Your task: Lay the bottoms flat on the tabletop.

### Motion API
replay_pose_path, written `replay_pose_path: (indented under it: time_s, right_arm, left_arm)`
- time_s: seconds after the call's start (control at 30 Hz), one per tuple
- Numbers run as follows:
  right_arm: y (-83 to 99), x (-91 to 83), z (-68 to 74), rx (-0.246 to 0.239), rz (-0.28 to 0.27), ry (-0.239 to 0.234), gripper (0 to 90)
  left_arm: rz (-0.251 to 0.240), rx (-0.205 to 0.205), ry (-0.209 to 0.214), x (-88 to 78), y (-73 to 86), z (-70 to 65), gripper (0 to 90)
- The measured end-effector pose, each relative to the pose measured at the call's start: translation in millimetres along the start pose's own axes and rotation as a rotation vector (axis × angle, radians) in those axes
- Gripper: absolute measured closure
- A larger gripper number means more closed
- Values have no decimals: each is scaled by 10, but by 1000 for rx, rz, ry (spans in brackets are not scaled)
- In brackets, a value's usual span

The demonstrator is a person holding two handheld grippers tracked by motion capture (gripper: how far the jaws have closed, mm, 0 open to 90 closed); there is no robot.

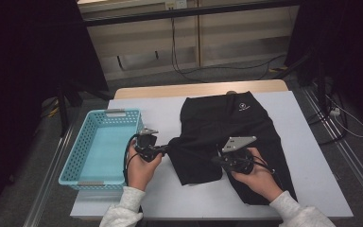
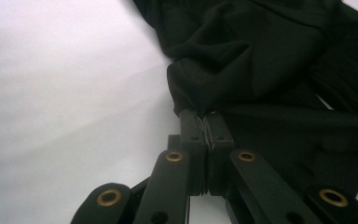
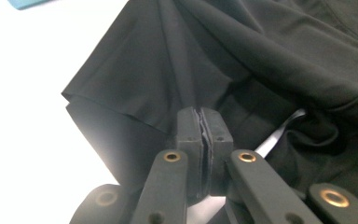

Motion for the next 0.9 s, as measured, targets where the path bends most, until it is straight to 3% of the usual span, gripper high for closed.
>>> replay_pose_path:
  time_s: [0.07, 0.17, 0.2, 0.3, 0.37, 0.53, 0.63, 0.77, 0.9]
  right_arm:
    - [8, 30, -28, 13, 2, 14, 862]
    - [41, 27, -64, -3, 27, 54, 815]
    - [44, 19, -65, -2, 20, 52, 802]
    - [51, -6, -49, 3, 13, 53, 729]
    - [54, -9, -11, -15, 16, 41, 674]
    - [61, -11, 39, -28, 34, 35, 558]
    - [70, -10, 69, -37, 34, 7, 506]
    - [113, 36, 137, -55, 54, -3, 502]
    - [169, 153, 179, -82, 103, -17, 634]
  left_arm:
    - [-17, -3, -17, 57, 0, 20, 842]
    - [-23, 16, -37, 118, 32, 44, 556]
    - [-22, 8, -29, 120, 47, 31, 509]
    - [-6, 34, -45, 117, 89, 22, 394]
    - [8, 33, -26, 114, 119, -13, 362]
    - [15, 56, -30, 85, 175, -45, 272]
    - [15, 64, -24, 56, 198, -68, 270]
    - [14, 71, -24, 45, 202, -74, 260]
    - [8, 73, -25, 31, 202, -97, 254]
Point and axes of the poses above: each handheld gripper's, and its own axes: x roughly forward along the jaws, y roughly out of its underside, z roughly to its left, the point moved 7 cm from there along x, roughly forward along the jaws, and after that the axes turned 8 degrees about -y, right-handed, at the moved point
